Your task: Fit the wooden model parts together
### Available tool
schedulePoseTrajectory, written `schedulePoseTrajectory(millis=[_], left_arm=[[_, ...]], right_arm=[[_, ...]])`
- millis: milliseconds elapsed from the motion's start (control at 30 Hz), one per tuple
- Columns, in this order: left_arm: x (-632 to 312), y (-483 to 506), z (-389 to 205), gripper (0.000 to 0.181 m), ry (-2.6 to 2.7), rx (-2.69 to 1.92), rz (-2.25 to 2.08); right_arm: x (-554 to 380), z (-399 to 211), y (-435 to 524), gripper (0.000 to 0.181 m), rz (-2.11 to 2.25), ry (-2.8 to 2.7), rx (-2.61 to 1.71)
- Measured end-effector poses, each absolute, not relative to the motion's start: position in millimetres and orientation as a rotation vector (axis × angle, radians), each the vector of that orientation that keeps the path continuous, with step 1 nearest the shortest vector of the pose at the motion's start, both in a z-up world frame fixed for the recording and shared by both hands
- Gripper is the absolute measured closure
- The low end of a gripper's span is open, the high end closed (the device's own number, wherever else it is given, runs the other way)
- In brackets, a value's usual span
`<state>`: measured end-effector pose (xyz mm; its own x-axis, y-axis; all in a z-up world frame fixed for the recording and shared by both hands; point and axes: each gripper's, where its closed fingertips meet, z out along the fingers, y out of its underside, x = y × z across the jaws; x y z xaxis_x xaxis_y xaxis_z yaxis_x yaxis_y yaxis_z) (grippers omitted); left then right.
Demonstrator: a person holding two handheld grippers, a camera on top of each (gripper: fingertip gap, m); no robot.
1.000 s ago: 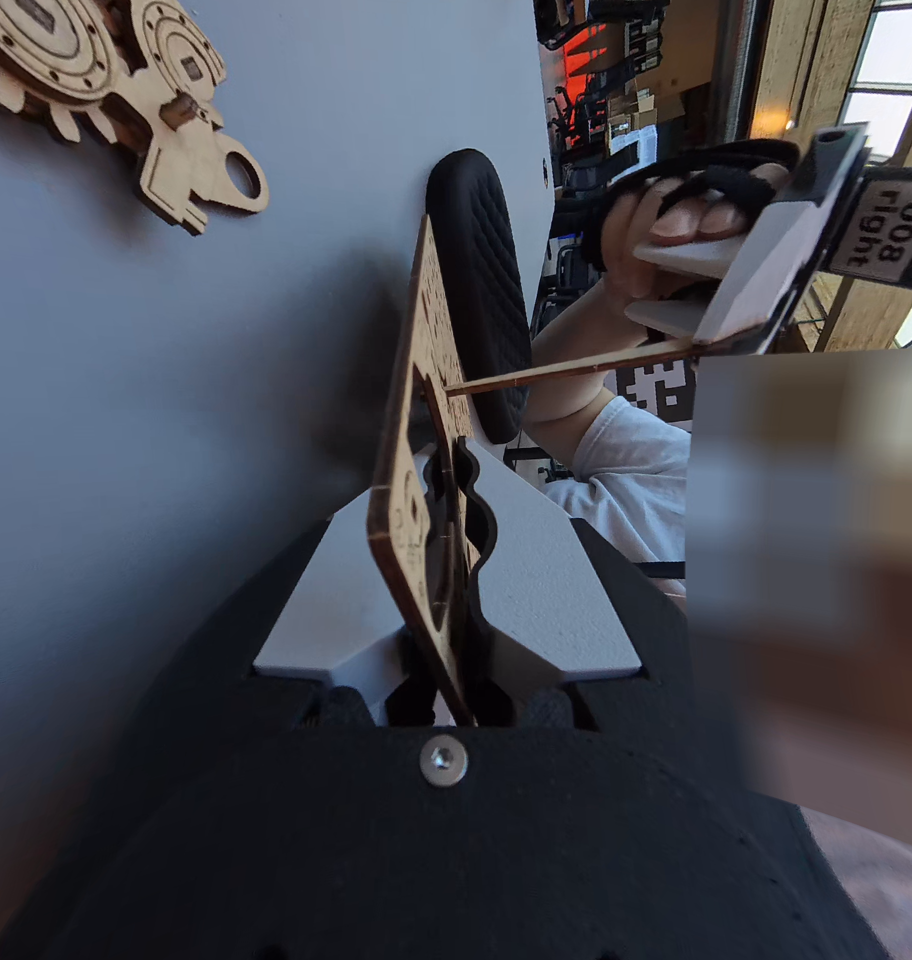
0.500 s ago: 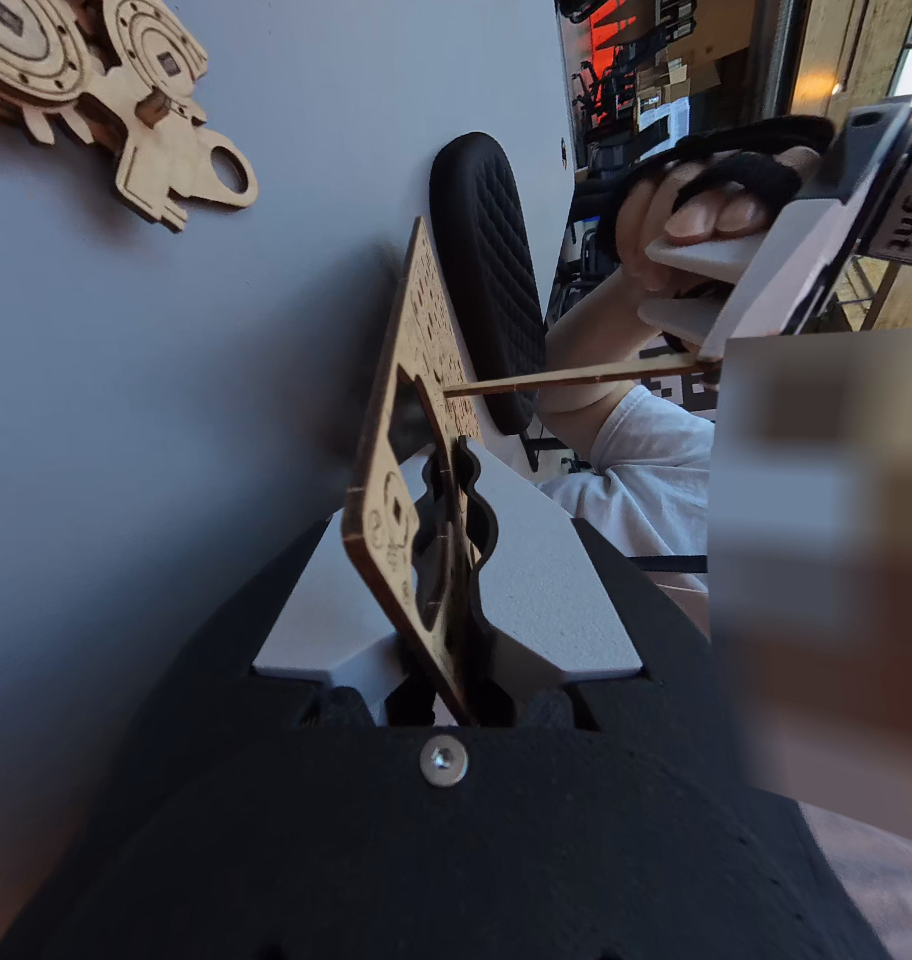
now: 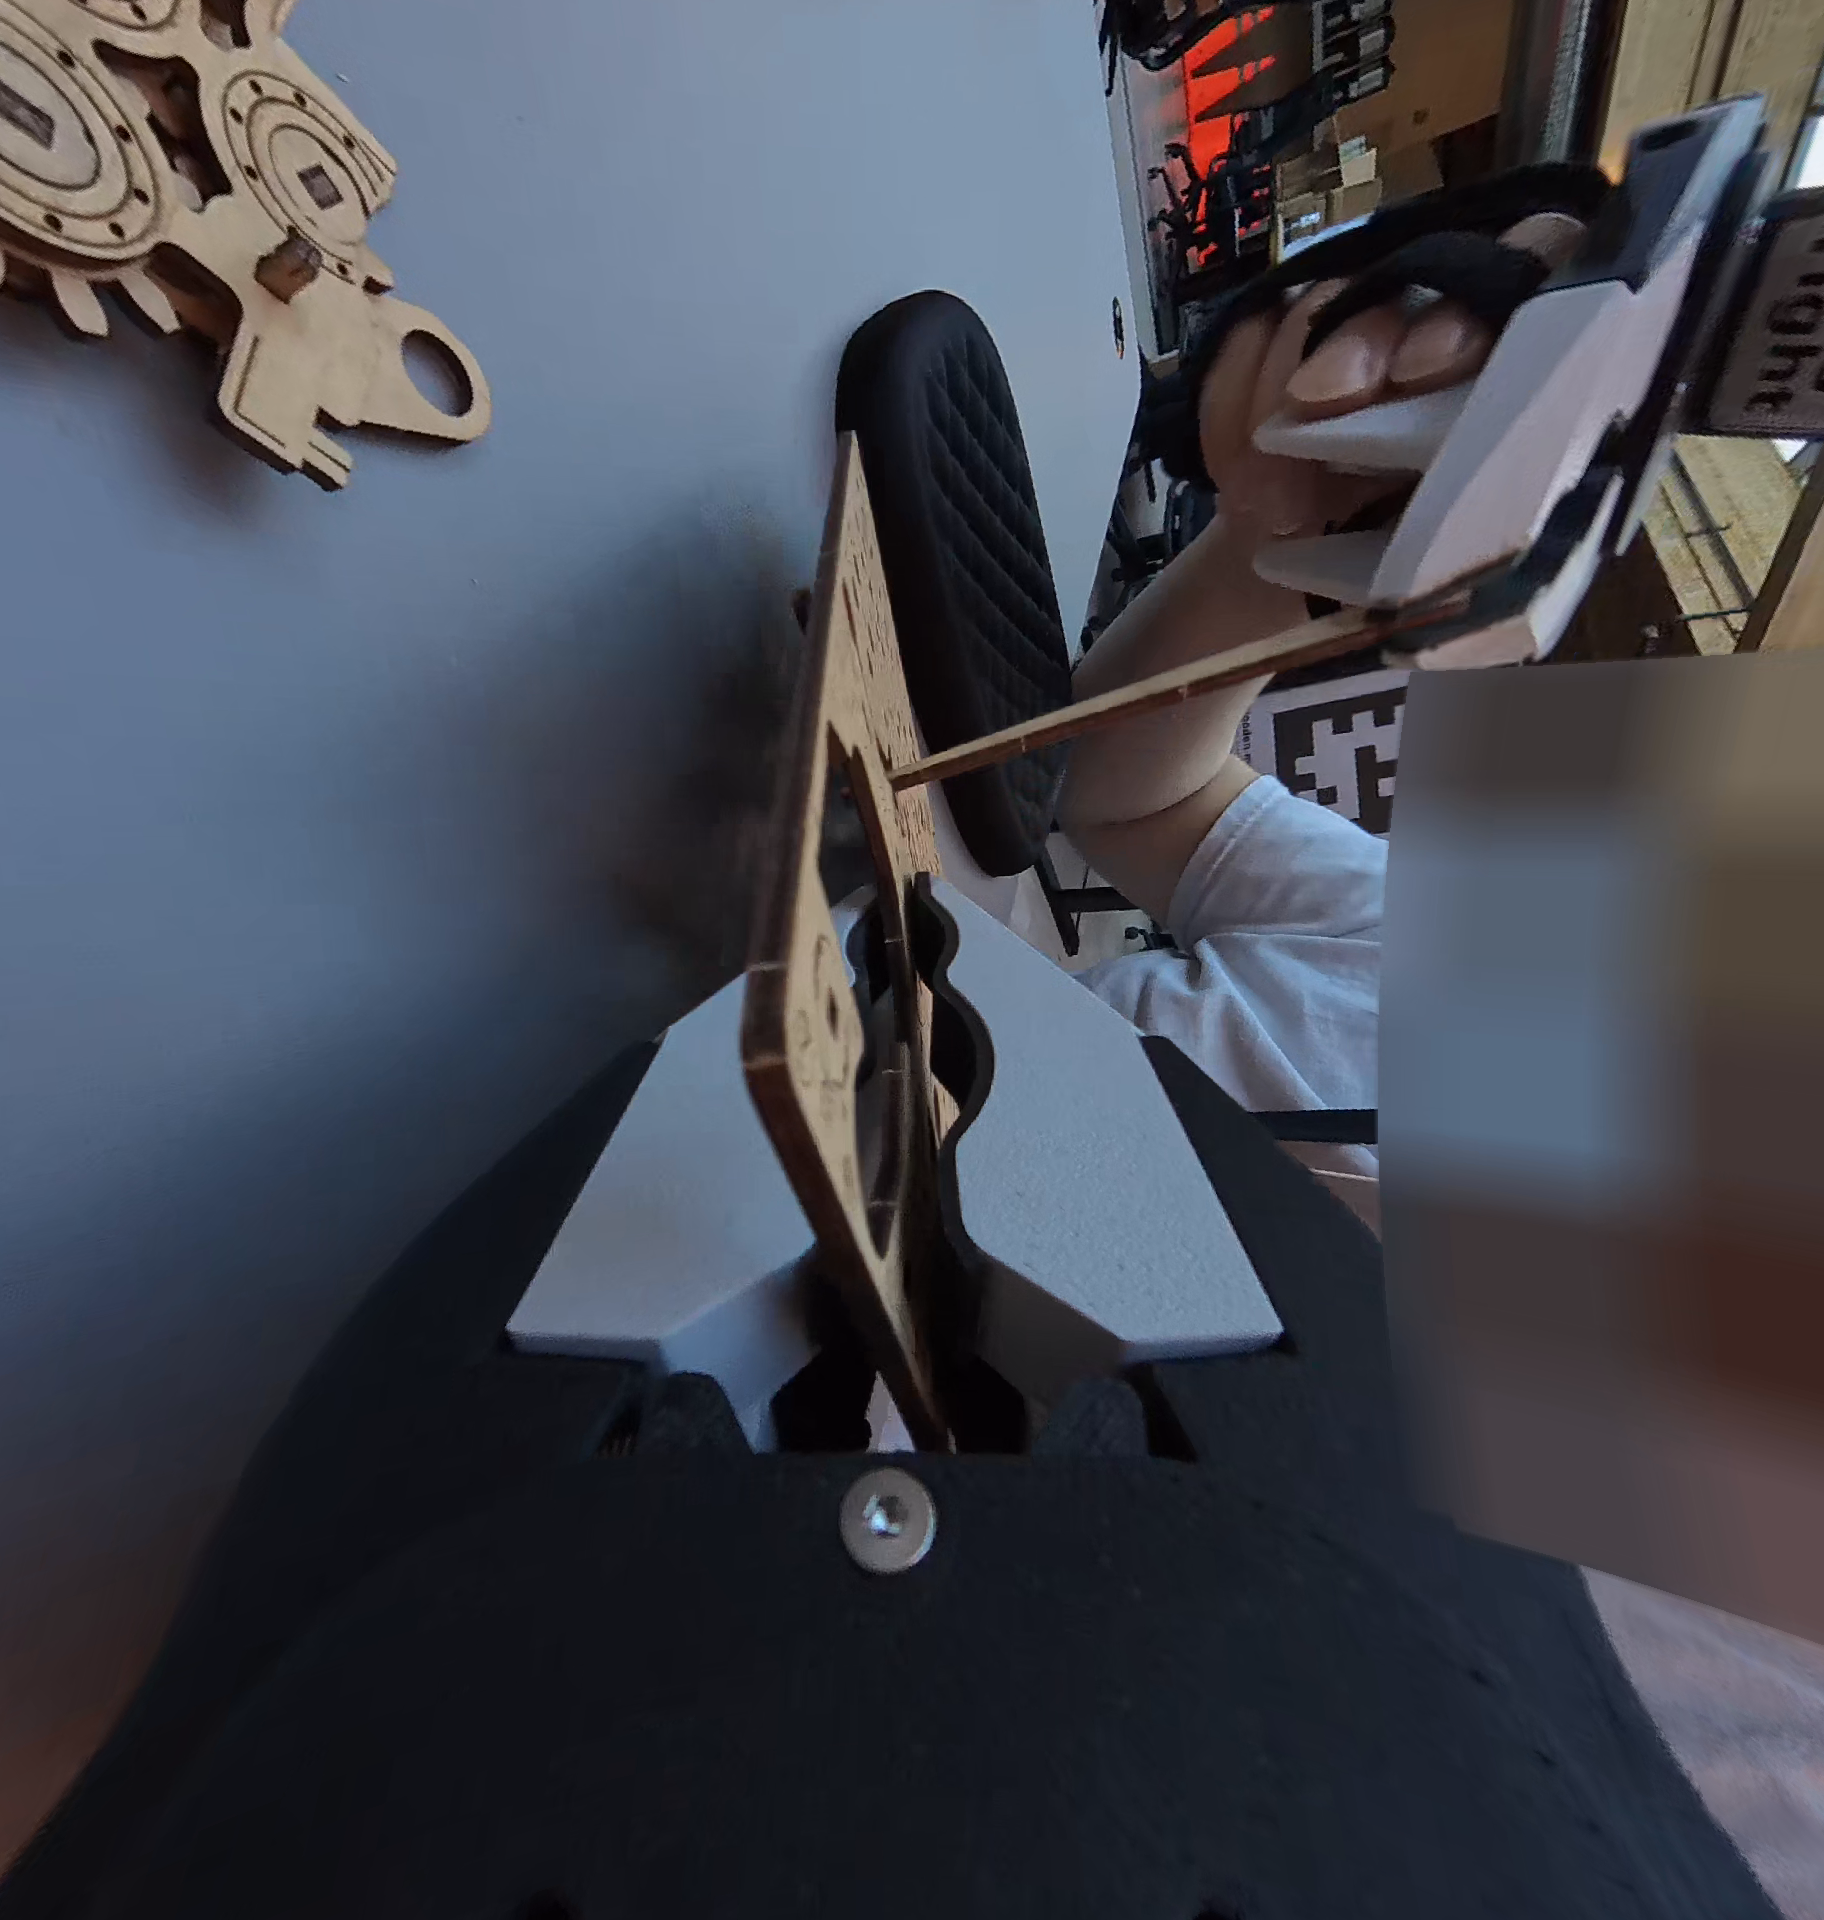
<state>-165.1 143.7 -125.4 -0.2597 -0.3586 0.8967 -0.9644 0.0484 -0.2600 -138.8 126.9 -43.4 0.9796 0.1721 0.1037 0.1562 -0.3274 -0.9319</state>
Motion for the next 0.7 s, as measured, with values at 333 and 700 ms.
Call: schedulePoseTrajectory(millis=[333,700], left_arm=[[-168,139,-127,0.180,-1.716,1.309,1.206],[-168,138,-124,0.180,-1.700,1.313,1.205]], right_arm=[[-142,-42,134,0.179,-0.048,-0.300,-1.929],[-163,-38,137,0.180,-0.126,-0.366,-1.946]])
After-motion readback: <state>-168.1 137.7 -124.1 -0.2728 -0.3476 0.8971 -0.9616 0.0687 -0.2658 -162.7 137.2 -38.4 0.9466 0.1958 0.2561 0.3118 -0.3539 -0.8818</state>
